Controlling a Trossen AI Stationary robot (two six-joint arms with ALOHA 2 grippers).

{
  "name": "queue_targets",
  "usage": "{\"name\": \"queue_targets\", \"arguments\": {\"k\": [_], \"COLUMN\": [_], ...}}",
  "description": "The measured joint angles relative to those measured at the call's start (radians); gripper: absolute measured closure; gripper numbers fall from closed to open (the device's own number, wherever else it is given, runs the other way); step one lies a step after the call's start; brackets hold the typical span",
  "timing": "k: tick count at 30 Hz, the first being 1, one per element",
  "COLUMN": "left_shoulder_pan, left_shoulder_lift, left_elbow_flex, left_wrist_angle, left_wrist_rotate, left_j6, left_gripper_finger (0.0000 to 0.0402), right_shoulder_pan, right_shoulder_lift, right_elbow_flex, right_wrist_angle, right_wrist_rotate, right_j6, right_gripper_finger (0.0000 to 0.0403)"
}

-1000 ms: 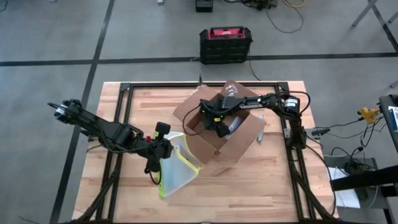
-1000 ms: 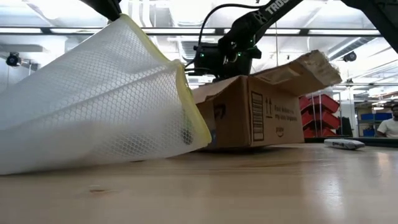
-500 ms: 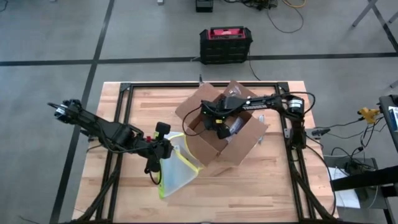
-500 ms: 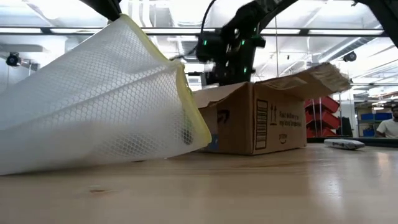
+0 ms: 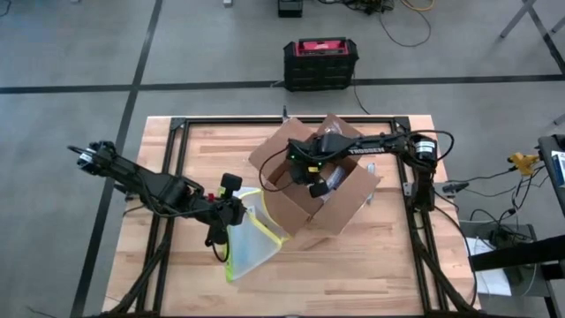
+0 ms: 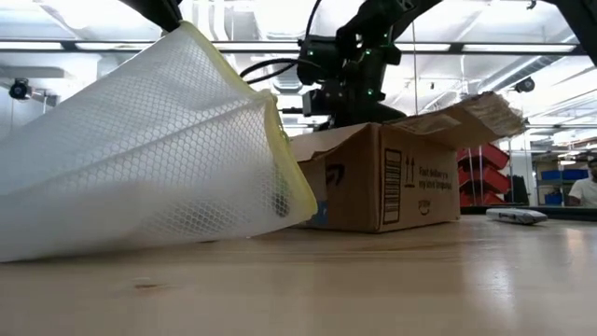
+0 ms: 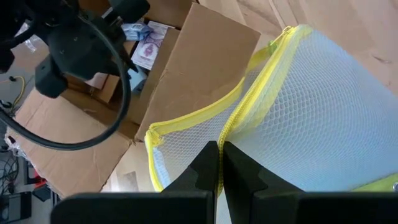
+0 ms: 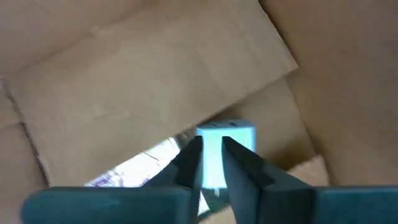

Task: Unpack boxes
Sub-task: Put the white charger adapter into the transparent zip lock bag

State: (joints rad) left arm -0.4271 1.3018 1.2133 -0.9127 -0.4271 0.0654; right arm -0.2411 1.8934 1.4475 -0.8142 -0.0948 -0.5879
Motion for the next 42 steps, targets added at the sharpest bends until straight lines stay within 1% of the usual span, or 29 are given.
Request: {"name": "queue_targets", "arguments": {"k": [4,7,10,12,15,17,23,30,33,38,42], "left_shoulder_pan": [0.0,0.0,0.0,0.0,0.0,0.0,0.0,0.0,0.0,0.0,0.0], "left_shoulder_lift": [0.0,0.0,0.0,0.0,0.0,0.0,0.0,0.0,0.0,0.0,0.0], "left_elbow_flex": [0.0,0.0,0.0,0.0,0.0,0.0,0.0,0.0,0.0,0.0,0.0], "left_wrist_angle": [0.0,0.0,0.0,0.0,0.0,0.0,0.0,0.0,0.0,-0.001,-0.001], "left_wrist_rotate": [0.0,0.0,0.0,0.0,0.001,0.0,0.001,0.0,0.001,0.0,0.001], "left_j6": [0.0,0.0,-0.001,-0.001,-0.001,-0.001,-0.001,0.004,0.004,0.0,0.0], "left_gripper_finger": [0.0401,0.0401,0.0401,0.0401,0.0401,0.0401,0.0401,0.0401,0.0401,0.0401,0.0401], "right_shoulder_pan": [-0.036,-0.063,-0.073,-0.071,-0.067,-0.067,-0.055,-0.016,-0.013,-0.008,0.017], "right_shoulder_lift": [0.02,0.039,0.058,0.065,0.079,0.09,0.107,0.078,0.083,0.09,0.075], "right_elbow_flex": [0.0,-0.002,-0.002,-0.002,0.0,0.001,0.003,-0.002,-0.002,0.0,-0.002], "right_wrist_angle": [0.004,0.002,0.006,0.008,0.022,0.028,0.017,-0.031,-0.028,-0.021,-0.064], "right_wrist_rotate": [-0.006,-0.036,-0.044,-0.054,-0.051,-0.047,-0.043,0.013,0.019,0.023,0.037], "right_j6": [0.02,0.019,0.017,0.015,0.008,0.005,0.058,0.075,0.086,0.1,0.142], "right_gripper_finger": [0.023,0.0177,0.0143,0.0131,0.0127,0.0132,0.0163,0.0187,0.0185,0.0167,0.0154]}}
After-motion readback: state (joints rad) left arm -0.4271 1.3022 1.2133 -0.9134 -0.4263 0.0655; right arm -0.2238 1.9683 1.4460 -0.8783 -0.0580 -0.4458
